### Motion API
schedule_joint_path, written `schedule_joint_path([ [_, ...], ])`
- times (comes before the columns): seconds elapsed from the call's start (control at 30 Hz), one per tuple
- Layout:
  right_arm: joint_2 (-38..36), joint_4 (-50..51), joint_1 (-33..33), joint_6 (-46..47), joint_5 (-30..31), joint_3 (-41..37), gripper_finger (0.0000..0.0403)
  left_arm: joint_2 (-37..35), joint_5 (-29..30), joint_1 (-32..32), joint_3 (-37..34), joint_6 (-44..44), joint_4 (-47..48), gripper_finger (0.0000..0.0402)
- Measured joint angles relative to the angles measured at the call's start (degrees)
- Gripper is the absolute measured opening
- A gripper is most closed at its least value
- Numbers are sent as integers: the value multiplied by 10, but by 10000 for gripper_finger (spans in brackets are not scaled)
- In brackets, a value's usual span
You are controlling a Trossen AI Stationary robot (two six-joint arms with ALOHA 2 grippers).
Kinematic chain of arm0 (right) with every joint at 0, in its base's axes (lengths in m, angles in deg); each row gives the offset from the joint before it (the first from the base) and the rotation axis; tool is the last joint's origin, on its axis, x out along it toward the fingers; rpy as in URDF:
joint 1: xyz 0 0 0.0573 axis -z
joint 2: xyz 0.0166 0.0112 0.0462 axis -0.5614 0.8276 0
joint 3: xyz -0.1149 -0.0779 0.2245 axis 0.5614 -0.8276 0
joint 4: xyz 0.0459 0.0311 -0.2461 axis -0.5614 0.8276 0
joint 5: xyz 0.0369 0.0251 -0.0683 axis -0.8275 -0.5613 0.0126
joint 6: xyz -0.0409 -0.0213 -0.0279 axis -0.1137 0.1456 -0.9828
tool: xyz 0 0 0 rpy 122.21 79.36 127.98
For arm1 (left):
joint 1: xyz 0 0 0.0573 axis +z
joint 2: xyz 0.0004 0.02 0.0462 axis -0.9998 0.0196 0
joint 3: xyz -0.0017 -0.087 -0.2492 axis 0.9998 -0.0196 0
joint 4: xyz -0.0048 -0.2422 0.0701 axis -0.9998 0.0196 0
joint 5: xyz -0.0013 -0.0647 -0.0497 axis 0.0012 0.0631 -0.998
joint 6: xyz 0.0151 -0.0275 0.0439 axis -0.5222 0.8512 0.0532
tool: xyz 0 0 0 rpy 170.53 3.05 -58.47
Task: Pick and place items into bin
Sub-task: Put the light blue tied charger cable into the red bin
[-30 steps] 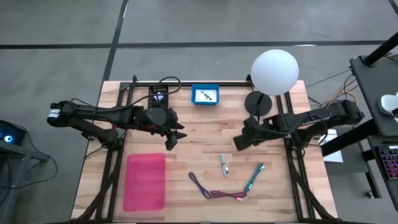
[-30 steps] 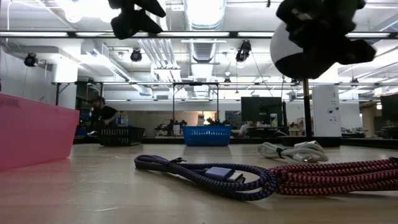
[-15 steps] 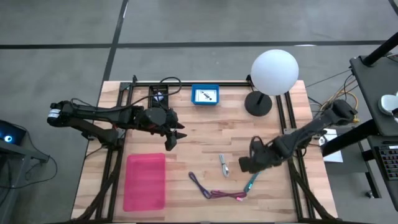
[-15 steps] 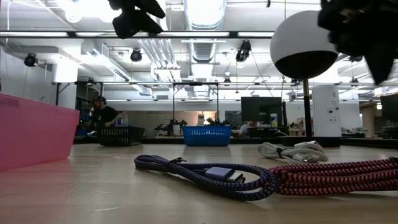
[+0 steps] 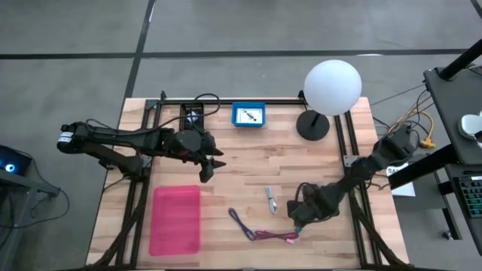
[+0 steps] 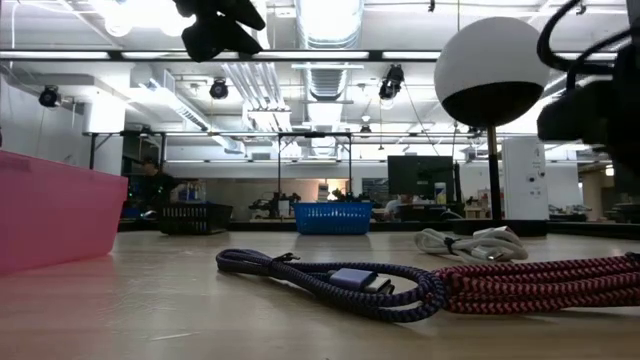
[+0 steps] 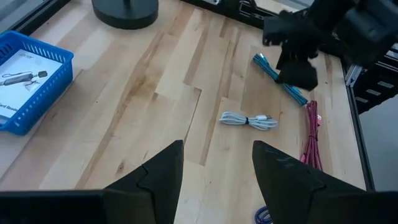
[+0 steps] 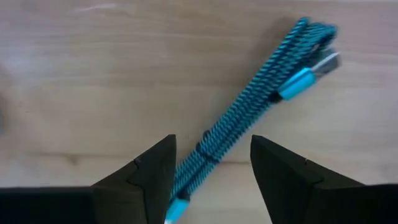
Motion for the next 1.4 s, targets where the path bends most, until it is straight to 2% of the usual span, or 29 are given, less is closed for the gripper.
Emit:
schedule_joint_path([
  [0.23,46,-50,0,-1,-19,3,191,0,0,0,0,0,0,176],
  [0.47,47,-56,0,-45,-20,2,184,0,0,0,-1,2,0,176],
  [0.6,46,-57,0,-50,-20,1,151,0,0,0,-2,2,0,176],
  [0.9,47,-57,0,-82,-18,1,26,0,0,0,-2,5,0,176],
  [1.03,45,-54,0,-94,-13,6,24,0,-1,0,-8,5,0,176],
  [1.17,38,-46,0,-110,35,19,24,0,-1,0,-16,5,1,176],
  [1.4,-3,-49,1,-132,198,43,23,0,-1,0,-25,5,0,176],
])
